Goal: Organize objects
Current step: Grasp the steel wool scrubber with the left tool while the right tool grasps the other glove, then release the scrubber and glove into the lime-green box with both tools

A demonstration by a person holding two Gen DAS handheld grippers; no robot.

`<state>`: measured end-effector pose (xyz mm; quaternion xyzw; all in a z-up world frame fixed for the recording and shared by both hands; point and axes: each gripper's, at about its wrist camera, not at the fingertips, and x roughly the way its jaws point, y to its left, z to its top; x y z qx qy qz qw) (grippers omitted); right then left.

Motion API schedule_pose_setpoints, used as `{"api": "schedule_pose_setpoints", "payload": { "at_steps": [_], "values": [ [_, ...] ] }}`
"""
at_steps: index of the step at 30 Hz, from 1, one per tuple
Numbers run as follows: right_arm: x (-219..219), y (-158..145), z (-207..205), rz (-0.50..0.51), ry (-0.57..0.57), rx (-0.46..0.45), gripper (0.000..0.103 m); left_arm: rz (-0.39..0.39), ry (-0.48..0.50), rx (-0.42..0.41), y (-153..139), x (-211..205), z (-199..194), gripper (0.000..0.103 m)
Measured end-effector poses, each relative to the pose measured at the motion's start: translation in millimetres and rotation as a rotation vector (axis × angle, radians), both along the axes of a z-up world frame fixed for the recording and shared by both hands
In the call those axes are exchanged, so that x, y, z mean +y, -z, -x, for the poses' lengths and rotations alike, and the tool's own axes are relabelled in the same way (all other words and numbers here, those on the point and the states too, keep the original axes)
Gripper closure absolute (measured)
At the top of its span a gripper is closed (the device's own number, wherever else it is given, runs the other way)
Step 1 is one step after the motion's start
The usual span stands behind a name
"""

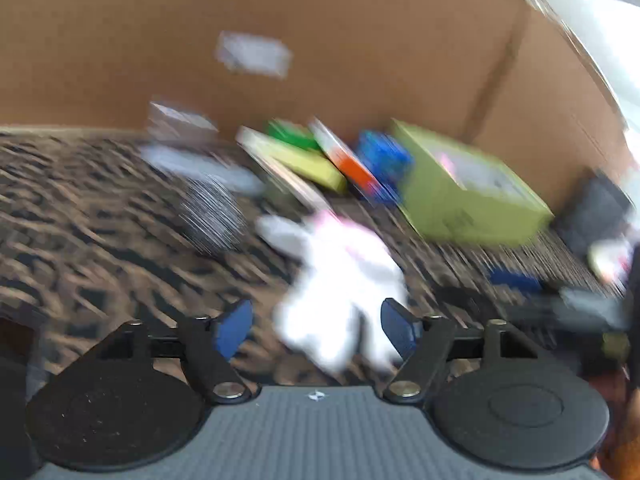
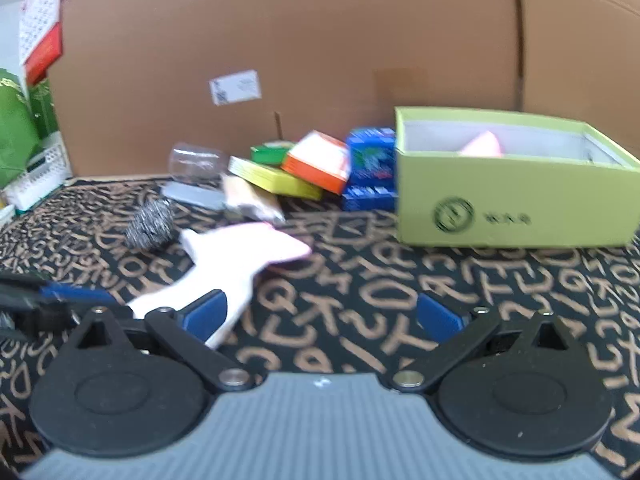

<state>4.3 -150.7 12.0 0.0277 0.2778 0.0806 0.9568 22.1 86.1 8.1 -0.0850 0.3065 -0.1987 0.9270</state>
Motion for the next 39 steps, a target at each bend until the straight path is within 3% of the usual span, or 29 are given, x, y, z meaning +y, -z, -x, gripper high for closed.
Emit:
{"api": "schedule_pose_setpoints", "payload": {
  "at_steps": [4,8,11,13,14,15,16,17,19,22,23,24,26,30,39],
  "values": [
    [28,-2,-12,0.005,-0.104,-0.017,0.000,-0.052,-0.126,-0.056,-7,7,-34,0.029],
    [56,6,-29,0.067,-0.174,-0.006,0.001,-0.071,-0.156,-0.016,3,3,-78,0.029],
    [69,14,-41,0.103,-0.192,0.026,0.009,-0.099,-0.184,0.026,14,0,-97,0.029],
    [73,18,-43,0.093,-0.214,0.047,0.024,-0.092,-0.189,0.053,20,4,-102,0.031],
    [74,20,-43,0.095,-0.224,0.053,0.026,-0.085,-0.185,0.066,22,6,-104,0.036],
    [76,22,-42,0.105,-0.232,0.060,0.041,-0.081,-0.174,0.077,24,9,-105,0.049],
    [76,24,-42,0.112,-0.235,0.066,0.062,-0.092,-0.166,0.070,24,9,-105,0.053],
    [74,24,-42,0.104,-0.231,0.059,0.064,-0.108,-0.163,0.061,23,9,-103,0.056],
    [72,20,-39,0.091,-0.224,0.046,0.088,-0.104,-0.153,0.061,24,8,-102,0.056],
    [62,15,-34,0.061,-0.219,0.025,0.094,-0.107,-0.182,0.055,24,6,-102,0.047],
    [58,13,-30,0.046,-0.213,0.014,0.094,-0.110,-0.176,0.062,24,4,-105,0.052],
    [53,10,-27,0.030,-0.206,0.002,0.094,-0.113,-0.158,0.072,24,3,-106,0.065],
    [42,2,-20,0.005,-0.193,-0.025,0.094,-0.119,-0.125,0.067,21,-3,-104,0.066],
    [14,-19,-5,-0.031,-0.137,-0.105,0.096,-0.129,-0.035,0.024,8,-25,-89,0.067],
    [-61,-69,22,-0.022,0.066,-0.292,0.096,-0.042,0.201,-0.109,-51,-101,-73,0.067]
  ]
}}
